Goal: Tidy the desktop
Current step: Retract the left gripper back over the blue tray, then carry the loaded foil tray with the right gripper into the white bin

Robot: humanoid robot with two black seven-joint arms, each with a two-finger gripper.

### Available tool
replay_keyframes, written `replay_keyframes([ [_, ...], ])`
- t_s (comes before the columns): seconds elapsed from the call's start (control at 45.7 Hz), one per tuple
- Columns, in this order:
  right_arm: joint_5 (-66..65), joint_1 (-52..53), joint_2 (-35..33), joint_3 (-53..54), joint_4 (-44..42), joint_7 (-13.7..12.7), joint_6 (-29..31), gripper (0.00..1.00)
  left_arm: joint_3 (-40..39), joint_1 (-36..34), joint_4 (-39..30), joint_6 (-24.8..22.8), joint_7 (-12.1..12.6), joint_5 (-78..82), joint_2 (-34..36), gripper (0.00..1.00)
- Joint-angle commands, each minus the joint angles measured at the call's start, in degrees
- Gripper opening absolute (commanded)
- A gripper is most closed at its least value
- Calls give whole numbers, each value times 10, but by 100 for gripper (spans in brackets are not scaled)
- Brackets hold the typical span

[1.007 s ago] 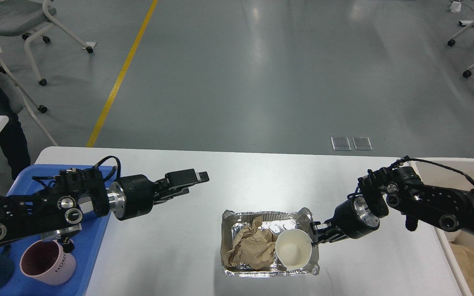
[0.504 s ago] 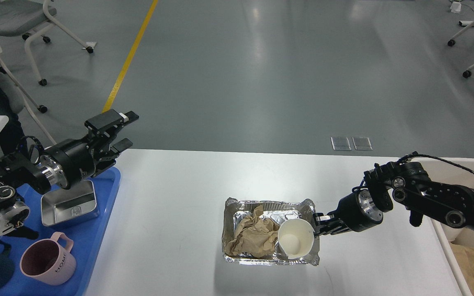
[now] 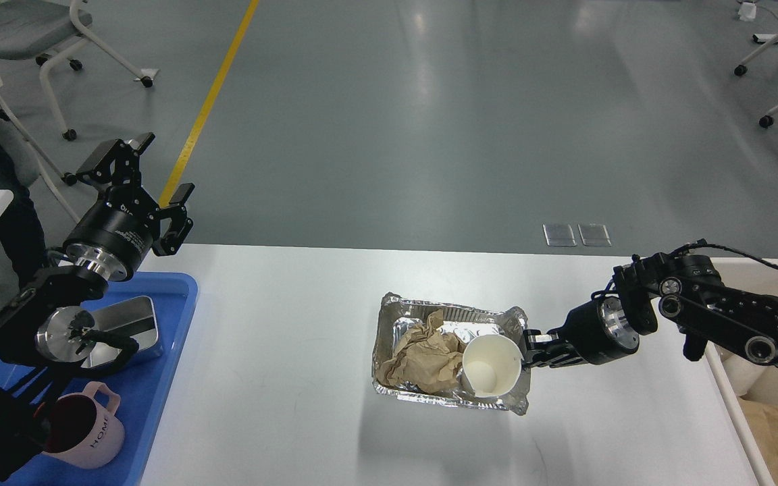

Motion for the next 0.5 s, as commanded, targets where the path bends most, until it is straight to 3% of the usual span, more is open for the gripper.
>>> replay_keyframes([
  [0.0, 3, -13, -6, 4, -6, 1, -1, 0, -51, -1, 77, -44, -1, -1, -60, 90],
  [0.219, 8, -50, -29, 44, -16, 0, -8, 0, -121, 39, 90, -70, -3, -6, -87, 92],
  [0.394, 17, -83, -74, 71, -17, 1, -11, 0, -161, 88, 102, -147, -3, -36, -116, 92],
  [0.482, 18, -88, -92, 75, -15, 1, -17, 0, -163, 98, 121, -160, -4, -37, -123, 92],
])
